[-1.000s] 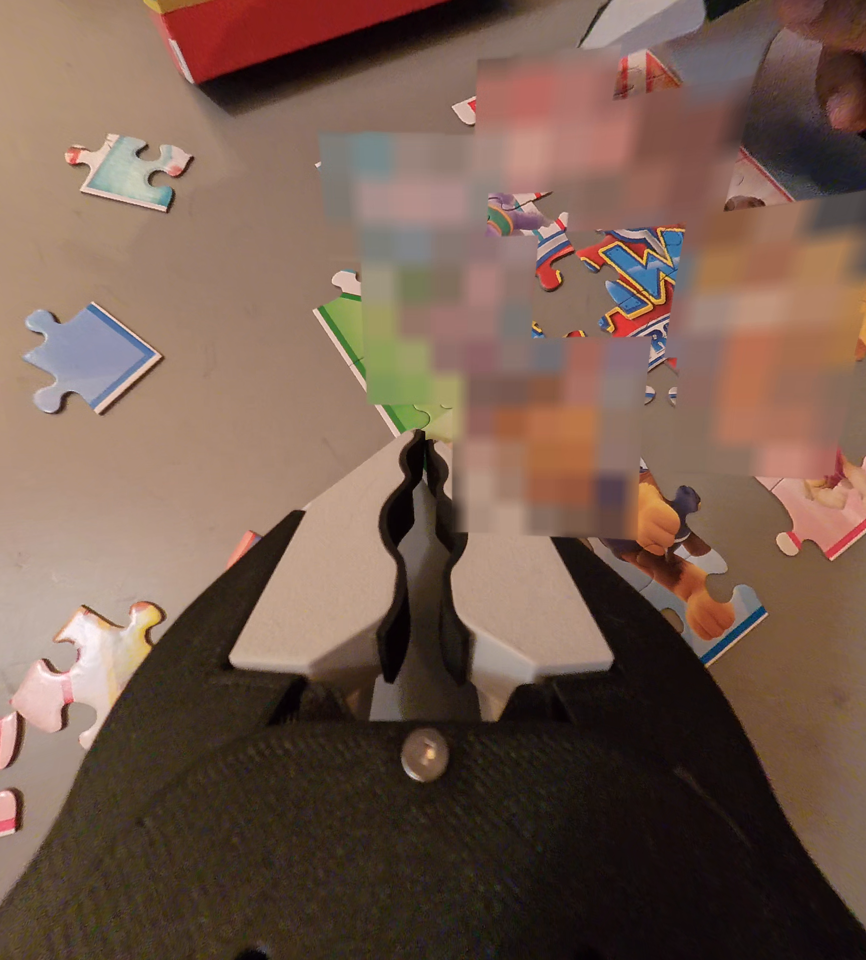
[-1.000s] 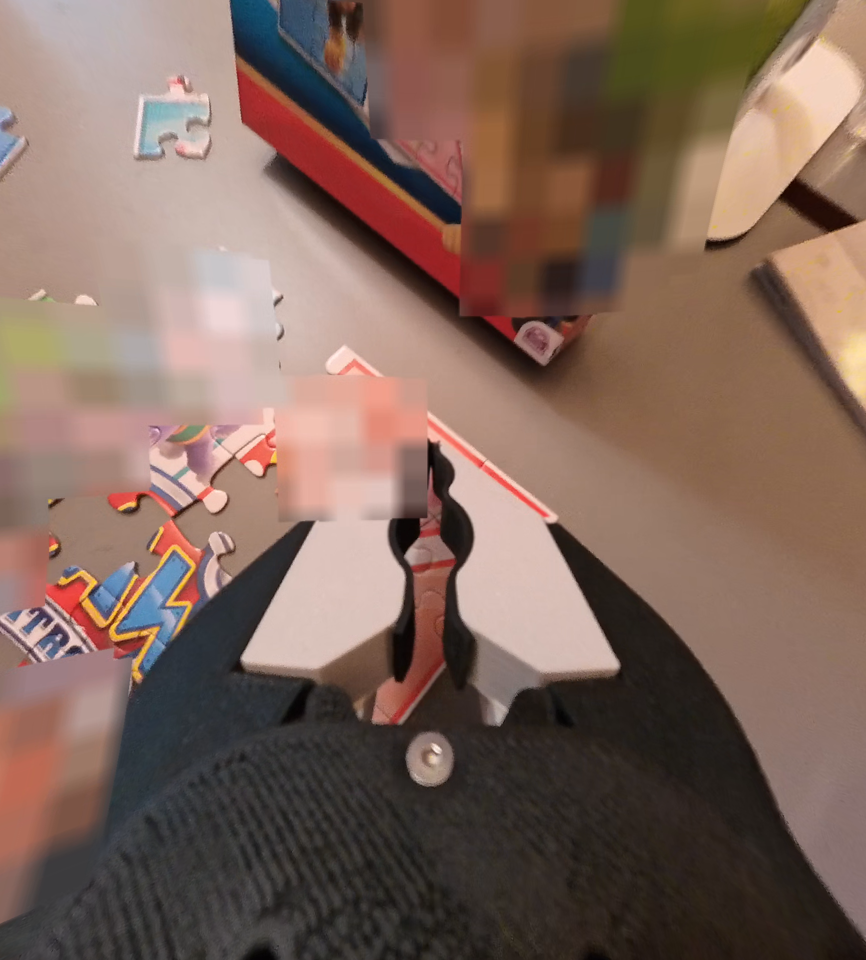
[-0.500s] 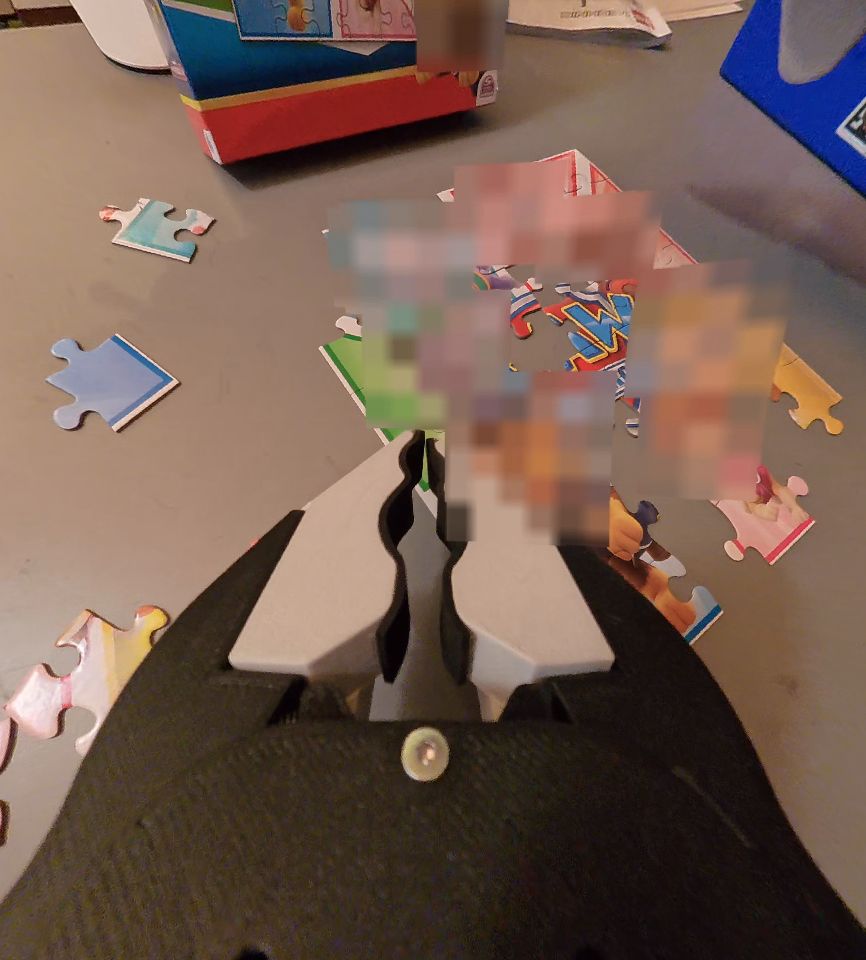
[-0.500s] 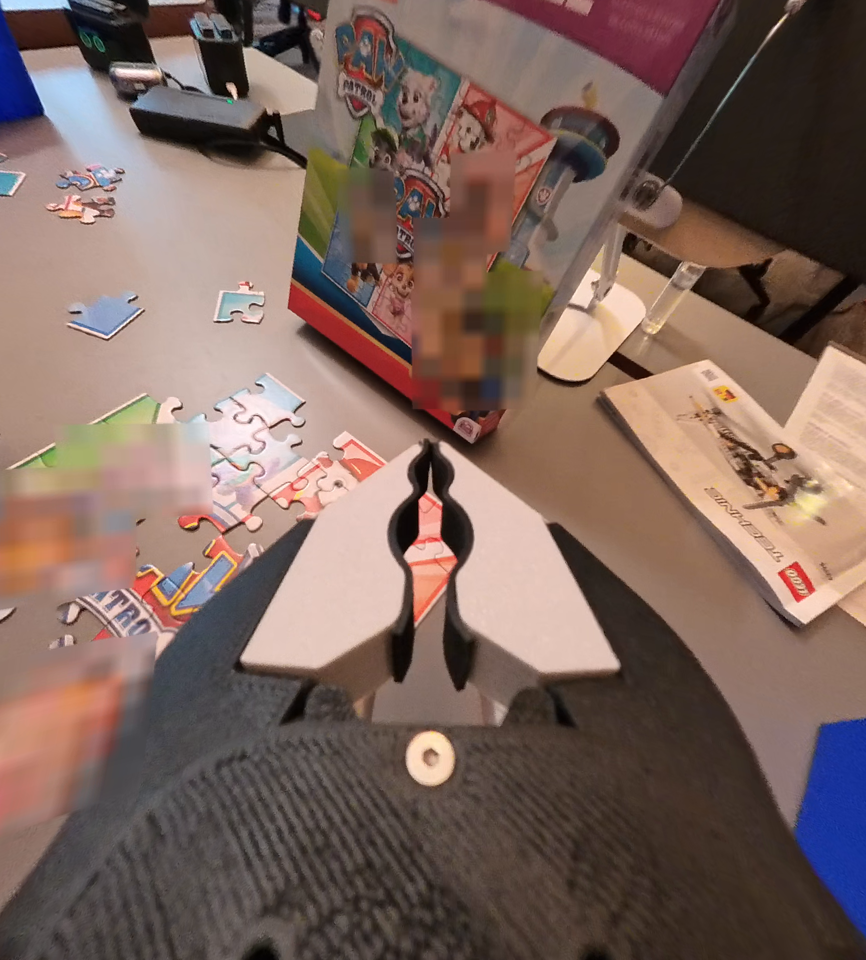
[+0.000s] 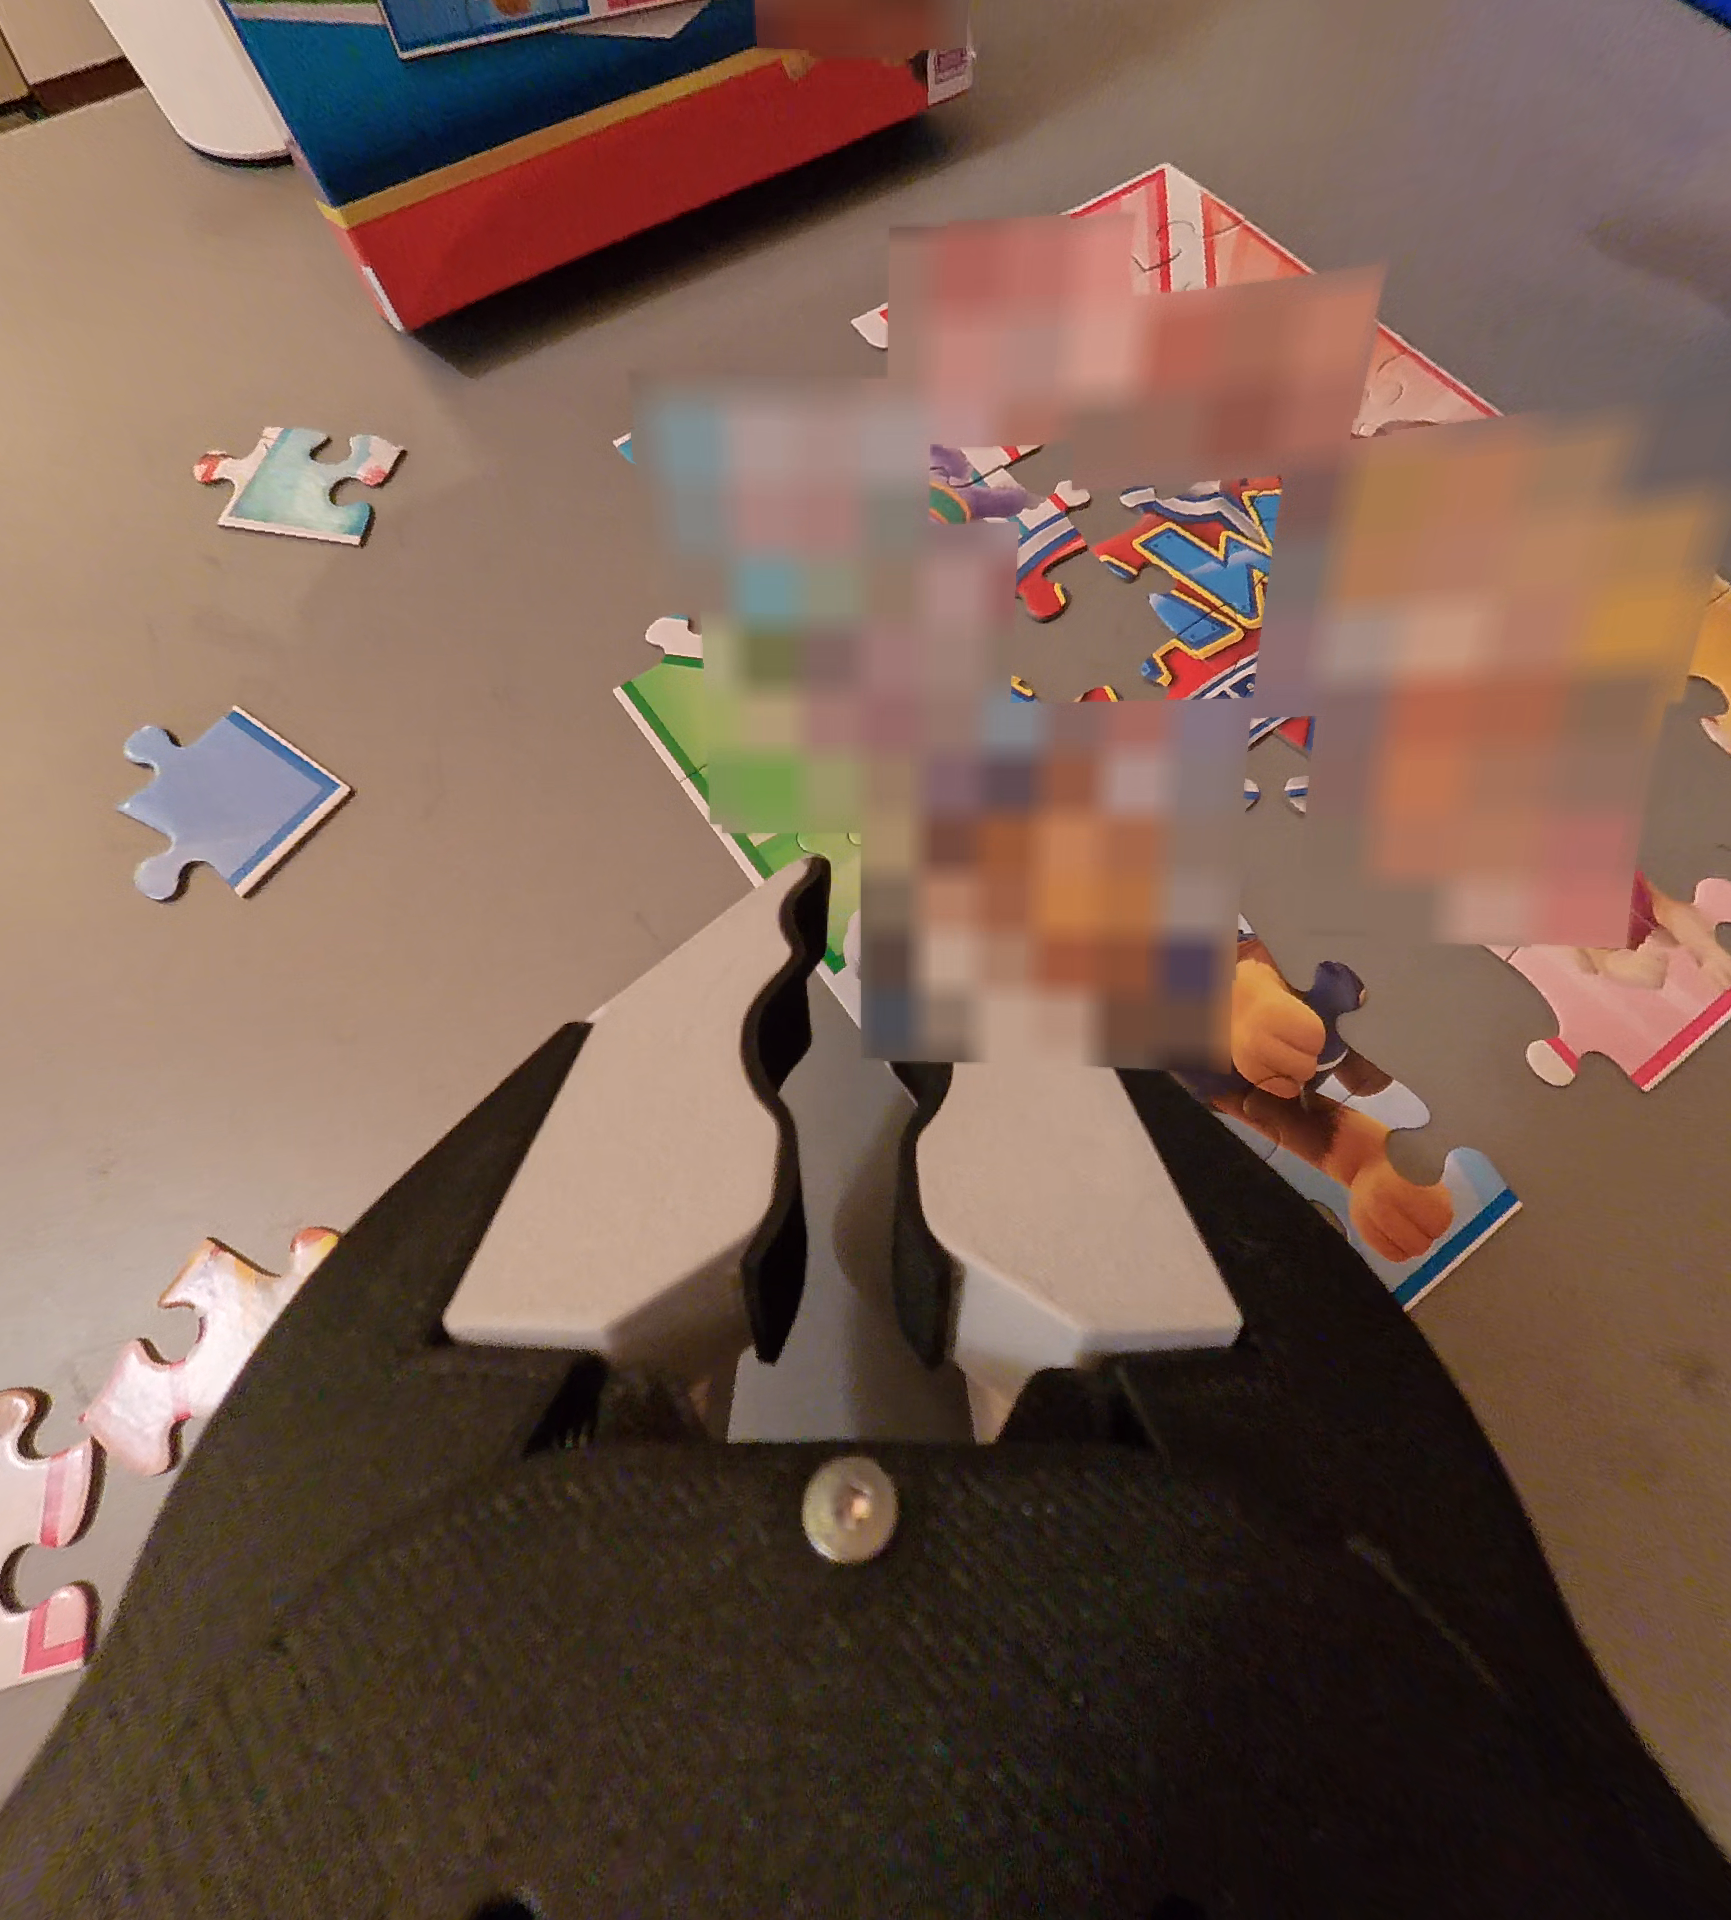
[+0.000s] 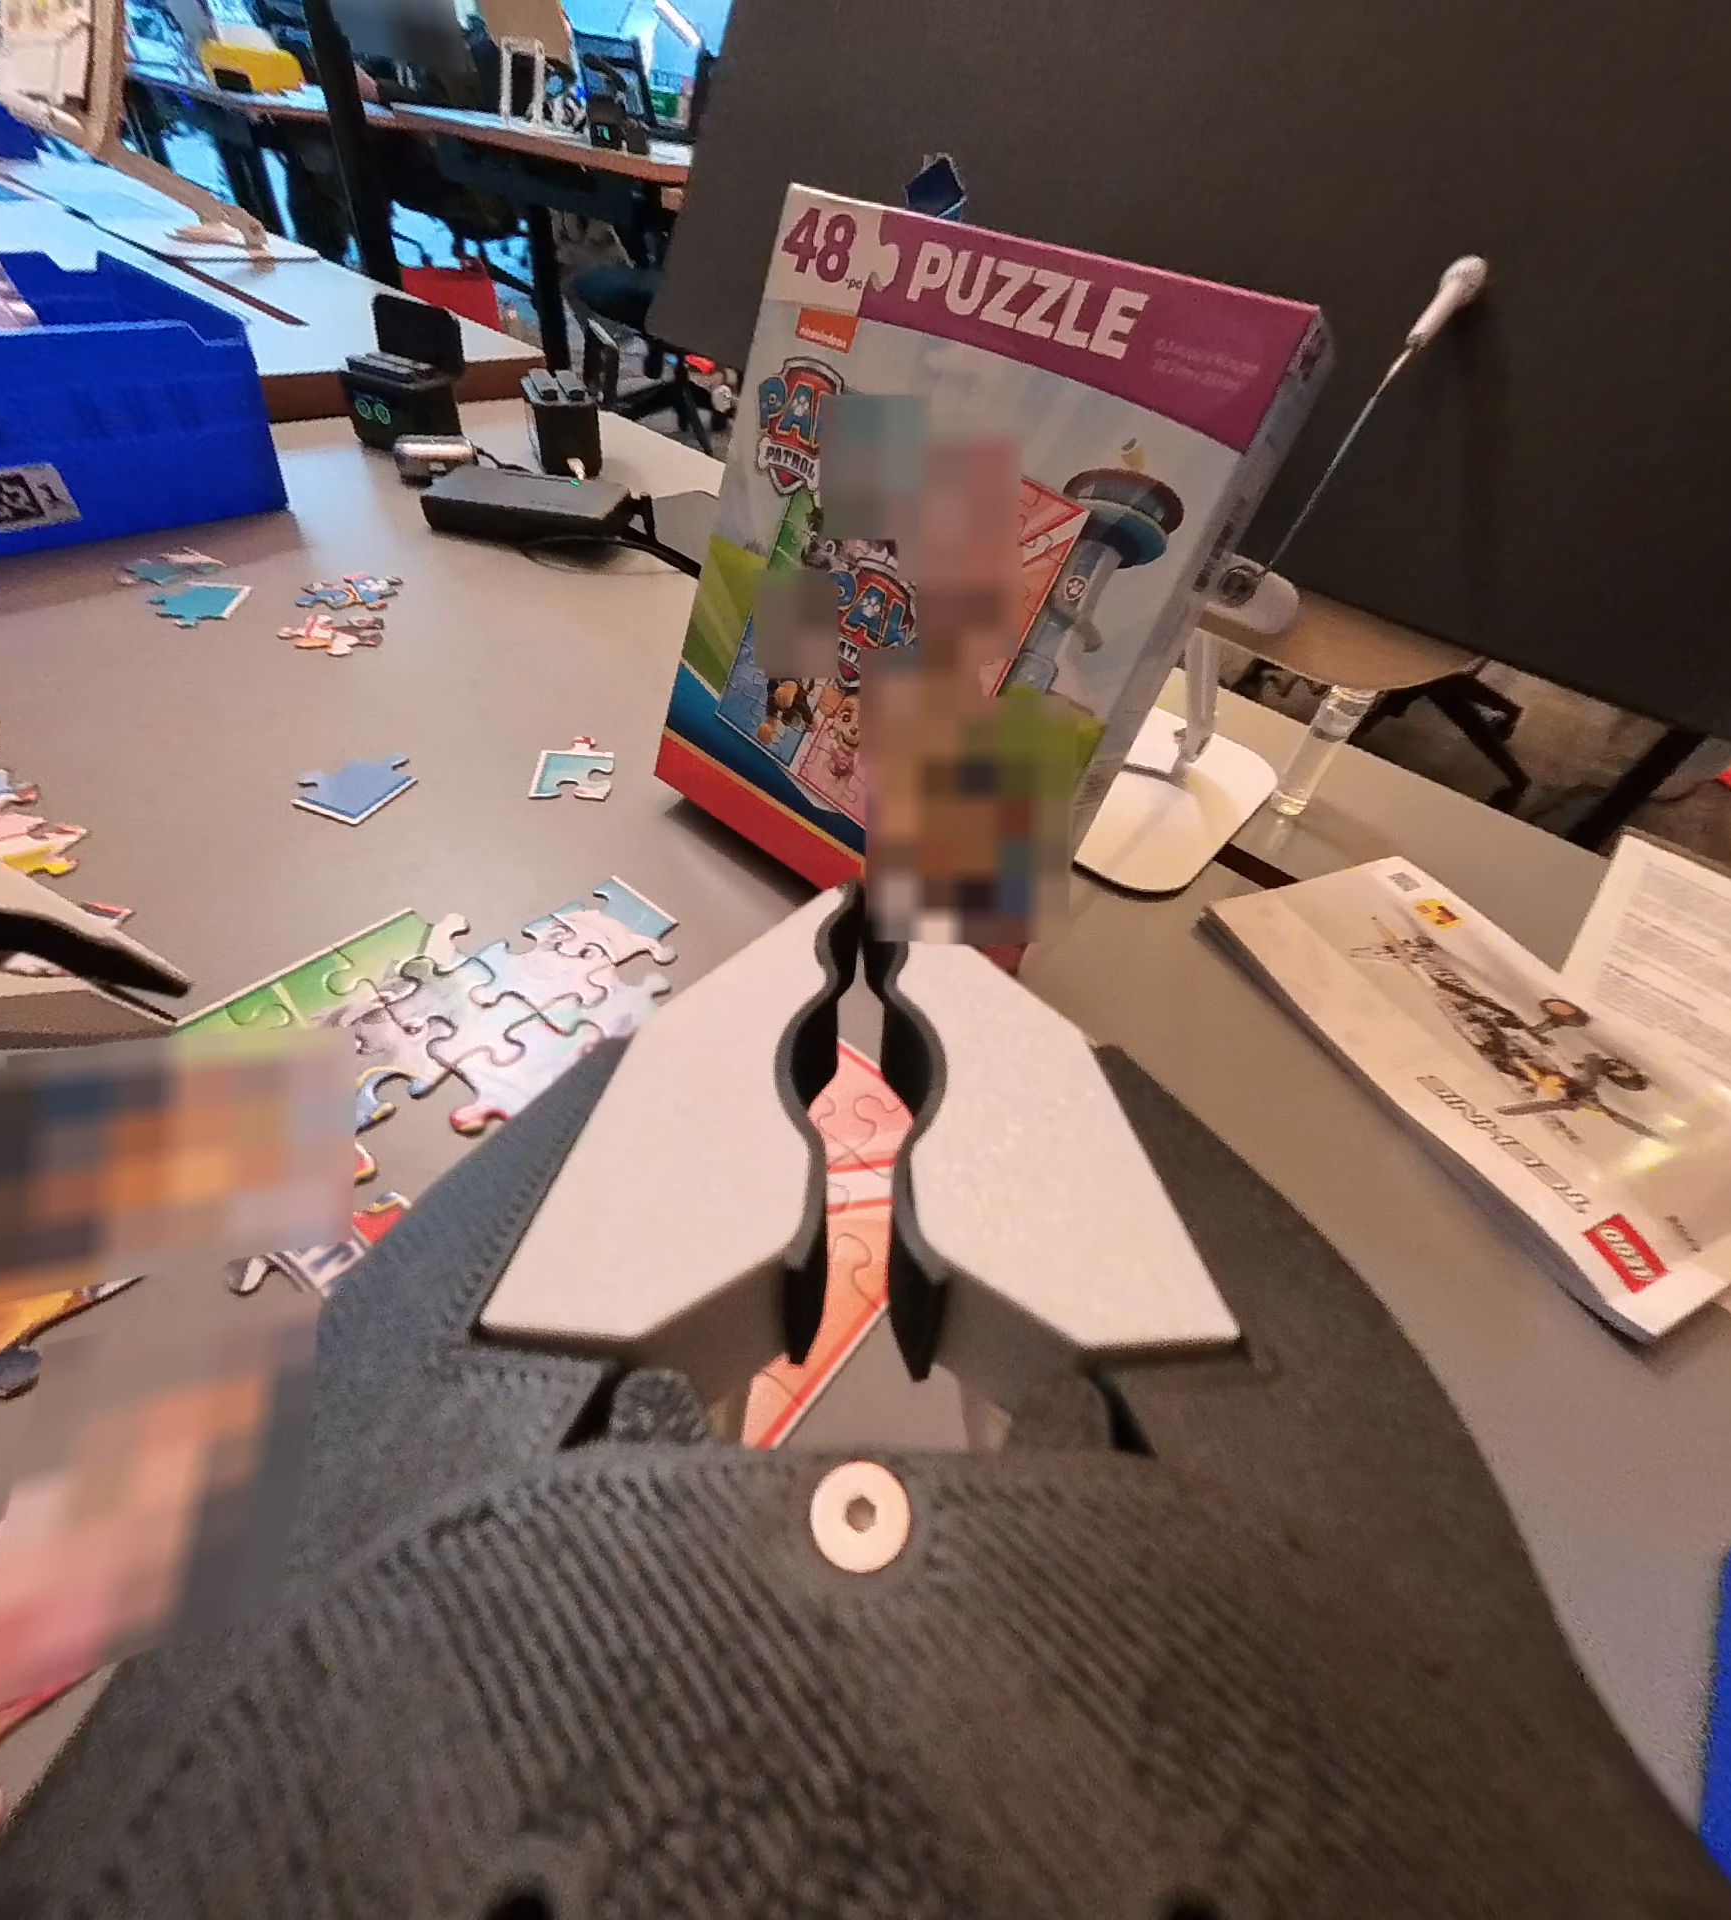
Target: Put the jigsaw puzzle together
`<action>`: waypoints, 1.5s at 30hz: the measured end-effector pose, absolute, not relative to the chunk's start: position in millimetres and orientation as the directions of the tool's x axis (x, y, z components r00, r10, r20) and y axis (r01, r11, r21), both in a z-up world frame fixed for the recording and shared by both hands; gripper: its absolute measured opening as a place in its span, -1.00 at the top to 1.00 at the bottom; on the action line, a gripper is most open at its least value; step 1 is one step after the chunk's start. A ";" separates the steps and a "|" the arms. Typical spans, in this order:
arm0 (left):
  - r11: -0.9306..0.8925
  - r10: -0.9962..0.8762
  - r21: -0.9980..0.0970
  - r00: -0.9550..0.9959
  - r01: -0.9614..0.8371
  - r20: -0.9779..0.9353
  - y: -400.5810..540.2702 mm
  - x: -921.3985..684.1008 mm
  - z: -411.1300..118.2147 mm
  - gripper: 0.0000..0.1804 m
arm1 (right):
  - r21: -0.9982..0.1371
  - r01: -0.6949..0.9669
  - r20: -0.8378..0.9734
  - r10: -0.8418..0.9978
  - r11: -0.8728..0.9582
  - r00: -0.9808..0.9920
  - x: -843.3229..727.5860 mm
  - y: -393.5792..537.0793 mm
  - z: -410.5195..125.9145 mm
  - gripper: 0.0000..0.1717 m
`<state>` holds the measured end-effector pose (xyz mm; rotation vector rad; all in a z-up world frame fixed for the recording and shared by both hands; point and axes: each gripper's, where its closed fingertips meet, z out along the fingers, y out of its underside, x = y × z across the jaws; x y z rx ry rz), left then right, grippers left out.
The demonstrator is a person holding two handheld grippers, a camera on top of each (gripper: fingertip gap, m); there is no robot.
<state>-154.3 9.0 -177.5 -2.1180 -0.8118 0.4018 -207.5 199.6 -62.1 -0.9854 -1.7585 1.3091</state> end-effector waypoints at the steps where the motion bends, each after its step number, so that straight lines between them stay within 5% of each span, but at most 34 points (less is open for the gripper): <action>1: -0.458 0.671 -0.788 0.741 0.412 -0.003 8.8 -154.4 -177.1 0.94 | -0.972 0.158 0.083 0.888 0.172 -0.453 -207.4 199.6 -61.7 1.00; 12: -0.298 0.637 -0.819 0.741 0.491 0.213 6.8 -154.2 -165.4 0.84 | -0.983 0.186 -0.097 0.864 -0.004 -0.494 -208.0 204.3 -59.6 1.00; 23: 0.075 0.442 -0.795 0.695 0.602 0.567 -9.9 -160.2 -127.5 0.68 | -0.982 0.185 -0.052 0.870 0.046 -0.491 -209.6 202.7 -65.2 1.00; 29: 0.188 0.762 -0.908 0.528 0.374 0.375 -152.9 -210.4 -79.0 0.64 | -0.986 0.151 -0.007 0.870 0.078 -0.493 -205.9 201.0 -57.3 1.00; 35: 0.171 0.887 -0.871 0.314 0.461 0.340 -259.2 -214.3 -85.3 0.55 | -0.988 0.140 -0.012 0.855 0.071 -0.519 -202.4 191.6 -53.8 1.00; 45: -0.059 0.974 -0.749 0.204 0.660 0.103 -290.6 -214.7 -147.6 0.55 | -0.988 0.142 -0.016 0.855 0.068 -0.519 -202.4 191.6 -53.9 1.00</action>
